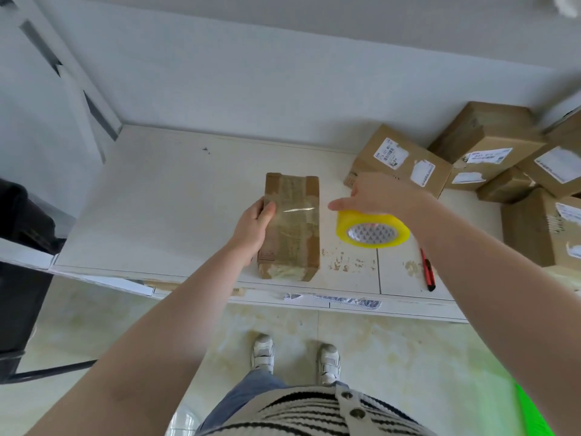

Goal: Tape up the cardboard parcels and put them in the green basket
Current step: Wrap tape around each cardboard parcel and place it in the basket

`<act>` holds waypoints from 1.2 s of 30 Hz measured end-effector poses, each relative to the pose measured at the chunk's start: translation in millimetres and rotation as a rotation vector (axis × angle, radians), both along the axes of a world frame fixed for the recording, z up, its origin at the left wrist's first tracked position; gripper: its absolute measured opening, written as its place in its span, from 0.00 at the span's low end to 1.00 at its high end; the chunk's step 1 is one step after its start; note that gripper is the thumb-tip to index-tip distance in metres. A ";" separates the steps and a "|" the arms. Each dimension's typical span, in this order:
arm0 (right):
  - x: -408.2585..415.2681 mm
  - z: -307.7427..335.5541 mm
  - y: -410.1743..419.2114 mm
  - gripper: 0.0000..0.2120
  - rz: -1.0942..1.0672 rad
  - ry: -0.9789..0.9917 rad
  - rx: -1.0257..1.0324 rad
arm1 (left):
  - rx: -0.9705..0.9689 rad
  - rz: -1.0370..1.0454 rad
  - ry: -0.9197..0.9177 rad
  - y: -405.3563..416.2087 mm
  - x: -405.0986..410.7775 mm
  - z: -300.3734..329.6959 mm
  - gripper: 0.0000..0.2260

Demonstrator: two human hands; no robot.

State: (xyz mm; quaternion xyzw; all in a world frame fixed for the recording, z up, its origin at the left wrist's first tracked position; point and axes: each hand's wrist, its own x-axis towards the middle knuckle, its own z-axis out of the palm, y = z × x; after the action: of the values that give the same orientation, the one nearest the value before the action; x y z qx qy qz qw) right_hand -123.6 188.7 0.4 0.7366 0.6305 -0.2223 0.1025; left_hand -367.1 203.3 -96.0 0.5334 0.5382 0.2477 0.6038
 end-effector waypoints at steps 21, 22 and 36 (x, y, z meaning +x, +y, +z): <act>2.3 -69.9 -15.1 0.34 -0.213 0.266 -0.036 | 0.504 -0.226 0.981 -11.6 54.9 20.5 0.38; 1.9 -71.8 -15.1 0.34 -0.224 0.277 -0.036 | 0.531 -0.239 1.038 -11.4 55.6 18.0 0.38; 9.1 -73.9 -34.0 0.23 -0.294 0.569 -0.066 | 0.333 -0.332 1.119 -3.1 51.2 28.5 0.56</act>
State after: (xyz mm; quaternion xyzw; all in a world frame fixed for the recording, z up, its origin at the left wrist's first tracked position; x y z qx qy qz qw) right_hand -114.5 154.7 -73.4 0.7244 0.5130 -0.4522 -0.0872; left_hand -315.9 200.2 -67.5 0.7467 0.6377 -0.0869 0.1680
